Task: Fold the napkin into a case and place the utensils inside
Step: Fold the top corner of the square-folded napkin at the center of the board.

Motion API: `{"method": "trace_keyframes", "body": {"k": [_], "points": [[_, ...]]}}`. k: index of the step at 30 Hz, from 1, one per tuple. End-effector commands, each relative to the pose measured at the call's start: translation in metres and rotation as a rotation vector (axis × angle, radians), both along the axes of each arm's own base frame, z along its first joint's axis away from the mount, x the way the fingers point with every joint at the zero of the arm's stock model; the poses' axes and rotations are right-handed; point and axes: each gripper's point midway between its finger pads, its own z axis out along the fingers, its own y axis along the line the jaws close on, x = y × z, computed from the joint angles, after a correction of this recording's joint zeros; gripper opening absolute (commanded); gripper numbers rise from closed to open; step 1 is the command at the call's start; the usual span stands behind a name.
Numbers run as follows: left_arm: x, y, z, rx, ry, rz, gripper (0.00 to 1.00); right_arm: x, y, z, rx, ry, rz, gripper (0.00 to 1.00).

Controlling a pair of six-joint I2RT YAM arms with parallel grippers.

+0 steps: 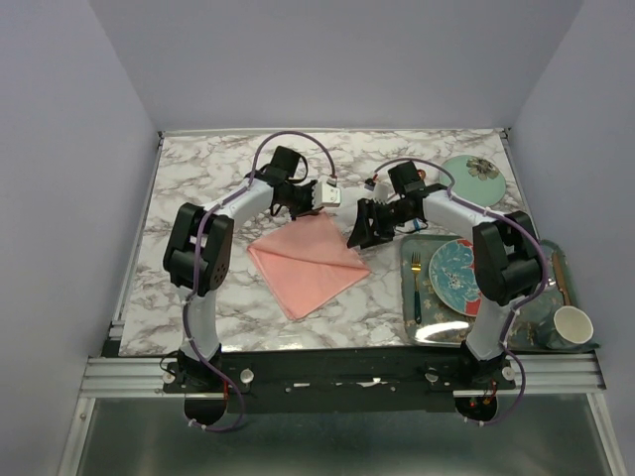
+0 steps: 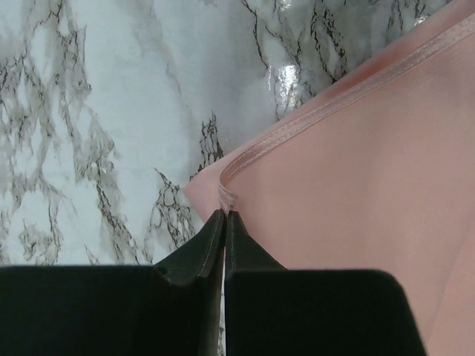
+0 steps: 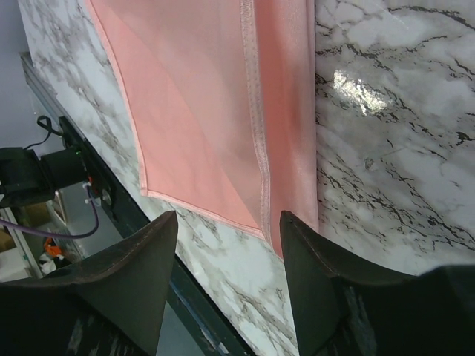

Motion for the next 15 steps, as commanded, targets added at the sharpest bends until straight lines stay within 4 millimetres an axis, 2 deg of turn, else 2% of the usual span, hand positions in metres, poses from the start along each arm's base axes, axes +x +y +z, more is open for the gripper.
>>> {"method": "trace_keyframes", "body": {"k": [1,10,13,15], "points": [[0.01,0.001,-0.001,0.019,-0.01,0.0,0.11,0.011,-0.004,-0.002,-0.034,-0.014,-0.013,0.65],[0.016,0.005,-0.008,0.054,-0.016,0.007,0.17,0.011,-0.005,-0.001,-0.041,-0.025,-0.005,0.66],[0.025,0.007,-0.011,0.067,-0.024,0.046,0.24,0.011,-0.006,0.001,-0.042,-0.032,0.001,0.66],[0.031,0.009,-0.009,0.068,-0.044,0.067,0.36,0.01,-0.006,0.005,-0.037,-0.047,0.011,0.67]]}}
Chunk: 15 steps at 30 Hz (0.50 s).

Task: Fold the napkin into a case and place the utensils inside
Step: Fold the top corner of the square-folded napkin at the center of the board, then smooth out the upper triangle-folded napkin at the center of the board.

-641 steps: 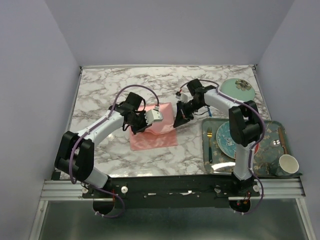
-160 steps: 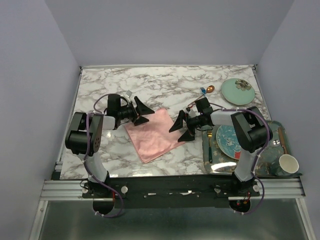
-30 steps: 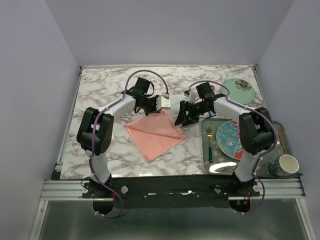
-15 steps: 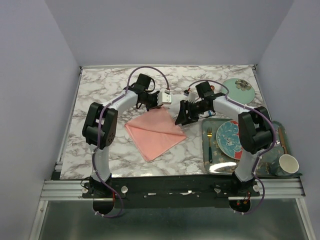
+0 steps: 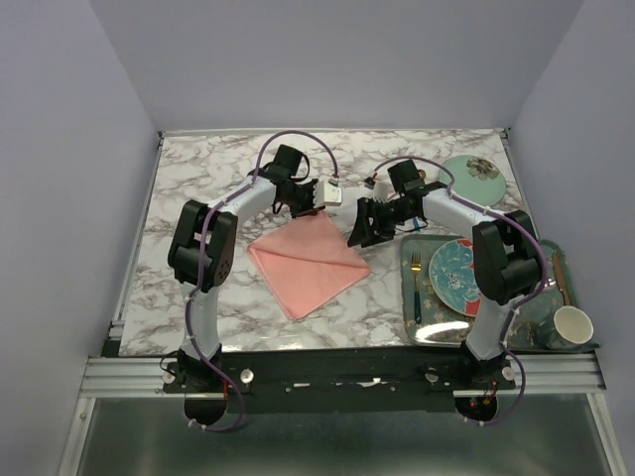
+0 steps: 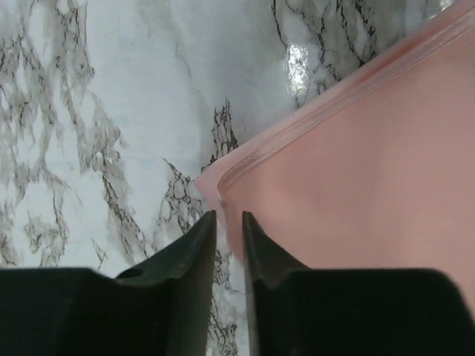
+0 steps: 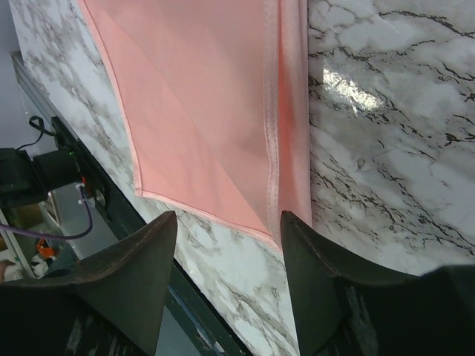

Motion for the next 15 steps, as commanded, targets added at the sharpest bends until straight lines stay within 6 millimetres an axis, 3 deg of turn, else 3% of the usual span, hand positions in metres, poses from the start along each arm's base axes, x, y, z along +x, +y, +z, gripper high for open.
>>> {"method": "trace_keyframes", "body": {"k": [1,5,9,10,12,14,15], "points": [[0.02,0.006,0.001,0.017,-0.03,0.075,0.41,0.005,-0.006,0.006,-0.019,-0.036,0.013,0.67],[0.034,0.011,0.033,-0.048,-0.054,0.171,0.57,0.003,-0.007,0.015,-0.012,-0.078,0.034,0.68],[0.047,0.034,0.08,-0.145,-0.004,0.364,0.58,0.001,-0.005,0.031,0.019,-0.134,0.071,0.68],[0.051,0.048,0.093,-0.177,0.019,0.414,0.58,0.002,-0.003,0.04,0.039,-0.157,0.079,0.68],[0.032,0.052,0.113,-0.281,0.158,0.477,0.58,-0.003,0.003,0.05,0.096,-0.149,0.094,0.68],[0.013,0.062,0.112,-0.348,0.294,0.529,0.56,-0.005,0.011,0.057,0.136,-0.152,0.109,0.66],[-0.002,0.057,0.127,-0.427,0.381,0.531,0.56,-0.007,0.014,0.059,0.153,-0.139,0.113,0.66]]}}
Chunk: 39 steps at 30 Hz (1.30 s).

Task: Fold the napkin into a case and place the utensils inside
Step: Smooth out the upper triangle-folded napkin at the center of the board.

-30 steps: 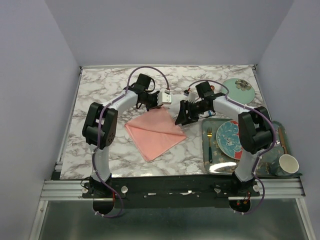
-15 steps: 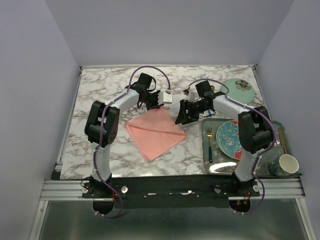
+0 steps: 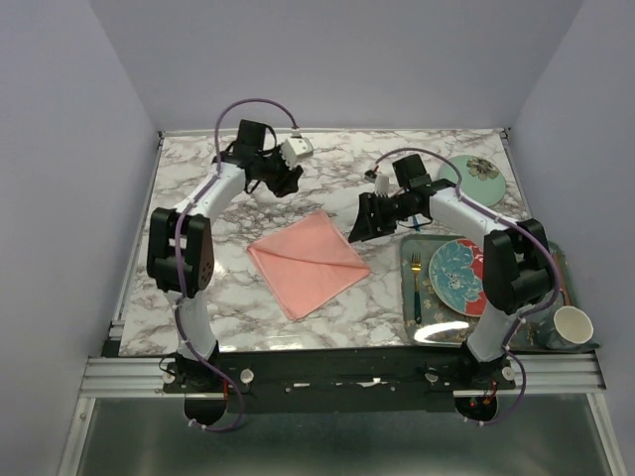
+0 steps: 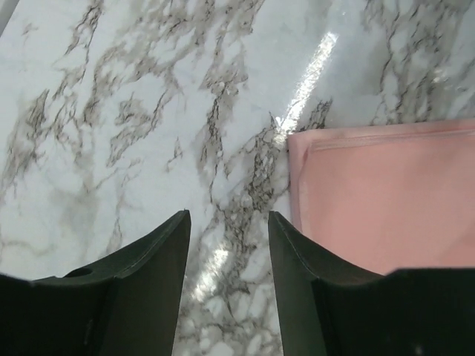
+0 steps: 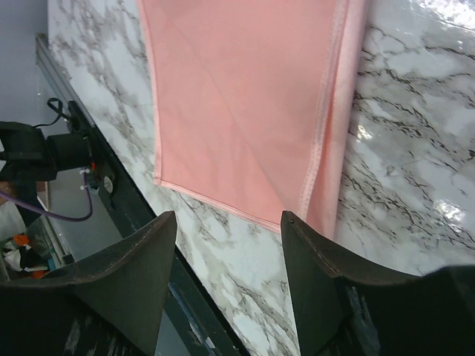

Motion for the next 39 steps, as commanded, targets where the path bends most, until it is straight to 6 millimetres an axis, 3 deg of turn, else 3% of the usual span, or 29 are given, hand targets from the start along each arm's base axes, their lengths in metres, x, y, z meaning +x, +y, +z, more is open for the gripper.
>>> {"method": "trace_keyframes", "body": {"k": [1,2,3,4,6,7,9,11,14,21,25,32,39], "points": [[-0.06,0.005,0.052,-0.35,0.32,0.148,0.56,-0.006,0.02,0.033,0.122,-0.036,0.069,0.66],[-0.068,0.007,0.052,-0.392,0.37,0.172,0.55,-0.007,0.024,0.03,0.131,-0.015,0.076,0.66],[-0.077,0.004,0.064,-0.472,0.426,0.204,0.55,-0.011,0.028,0.032,0.148,0.007,0.088,0.66],[-0.1,0.0,0.048,-0.515,0.538,0.2,0.55,-0.015,0.035,0.033,0.159,0.017,0.11,0.66],[-0.115,-0.002,0.053,-0.586,0.569,0.201,0.56,-0.022,0.043,0.03,0.171,0.043,0.138,0.66],[-0.136,-0.004,0.036,-0.614,0.682,0.229,0.56,-0.028,0.051,0.029,0.175,0.052,0.165,0.66],[-0.143,-0.004,0.032,-0.649,0.689,0.248,0.54,-0.034,0.061,0.021,0.176,0.081,0.195,0.66],[-0.156,-0.004,0.013,-0.673,0.787,0.308,0.53,-0.038,0.071,0.016,0.176,0.101,0.222,0.66],[-0.156,-0.006,0.003,-0.71,0.835,0.356,0.5,-0.041,0.082,0.005,0.183,0.167,0.237,0.66],[-0.132,-0.011,-0.012,-0.753,0.903,0.414,0.47,-0.047,0.11,-0.001,0.223,0.283,0.268,0.66],[-0.133,-0.012,-0.023,-0.75,0.945,0.432,0.47,-0.042,0.119,-0.01,0.253,0.342,0.239,0.66],[-0.14,-0.009,-0.032,-0.746,0.978,0.462,0.47,-0.04,0.124,-0.028,0.25,0.422,0.201,0.66],[-0.135,0.004,-0.062,-0.732,1.027,0.539,0.47,-0.042,0.122,-0.051,0.224,0.502,0.156,0.66]]}}
